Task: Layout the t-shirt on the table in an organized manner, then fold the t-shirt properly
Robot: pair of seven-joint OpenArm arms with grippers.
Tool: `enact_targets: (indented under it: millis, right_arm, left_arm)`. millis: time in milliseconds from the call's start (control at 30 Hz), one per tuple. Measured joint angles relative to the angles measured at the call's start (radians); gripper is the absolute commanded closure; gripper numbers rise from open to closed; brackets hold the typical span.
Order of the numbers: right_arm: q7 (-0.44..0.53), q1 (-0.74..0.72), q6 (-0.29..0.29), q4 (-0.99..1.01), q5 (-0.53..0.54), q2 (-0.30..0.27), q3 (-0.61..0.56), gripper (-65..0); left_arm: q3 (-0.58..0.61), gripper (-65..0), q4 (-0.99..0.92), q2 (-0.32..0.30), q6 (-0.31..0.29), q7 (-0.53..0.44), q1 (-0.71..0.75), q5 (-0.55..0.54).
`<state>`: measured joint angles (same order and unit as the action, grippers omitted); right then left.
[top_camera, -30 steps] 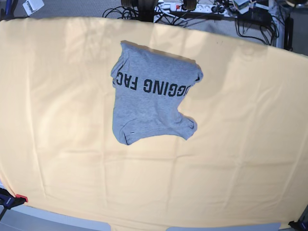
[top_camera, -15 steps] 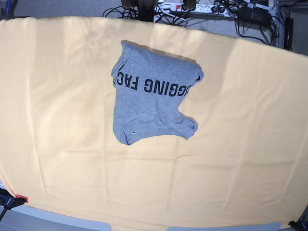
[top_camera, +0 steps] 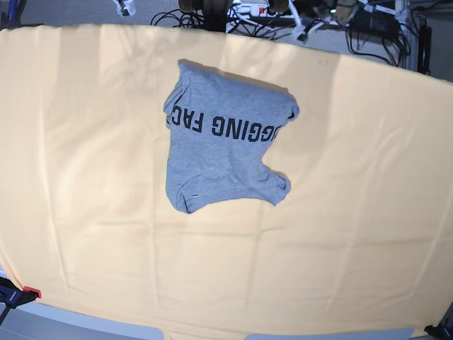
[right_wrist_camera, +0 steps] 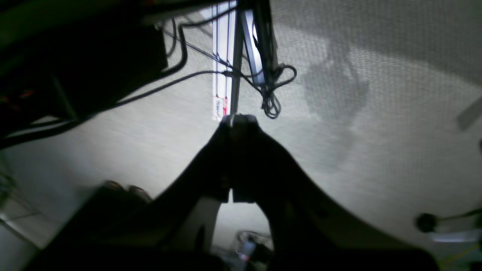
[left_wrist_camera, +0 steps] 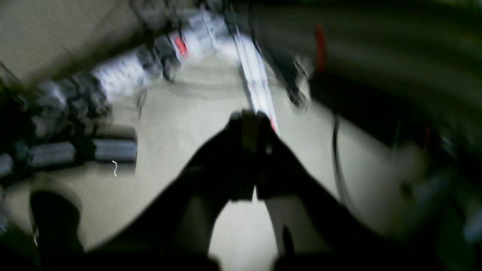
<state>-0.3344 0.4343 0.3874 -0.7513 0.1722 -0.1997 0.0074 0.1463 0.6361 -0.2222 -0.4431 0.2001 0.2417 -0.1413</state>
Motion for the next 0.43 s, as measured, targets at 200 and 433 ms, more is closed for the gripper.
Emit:
enact_targets:
  millis: [200, 433]
  right_arm:
    - [0.038, -0.070, -0.142, 0.031, -0.110, 0.058, -0.037, 0.0]
    - [0.082, -0.079, -0.190, 0.032, -0.155, 0.123, -0.038, 0.0]
  left_arm:
    - [0.175, 0.0, -0.235, 0.059, 0.273, -0.286, -0.115, 0.009]
    - [0.258, 0.0, -0.244, 0.119, 0.301, -0.301, -0.107, -0.059]
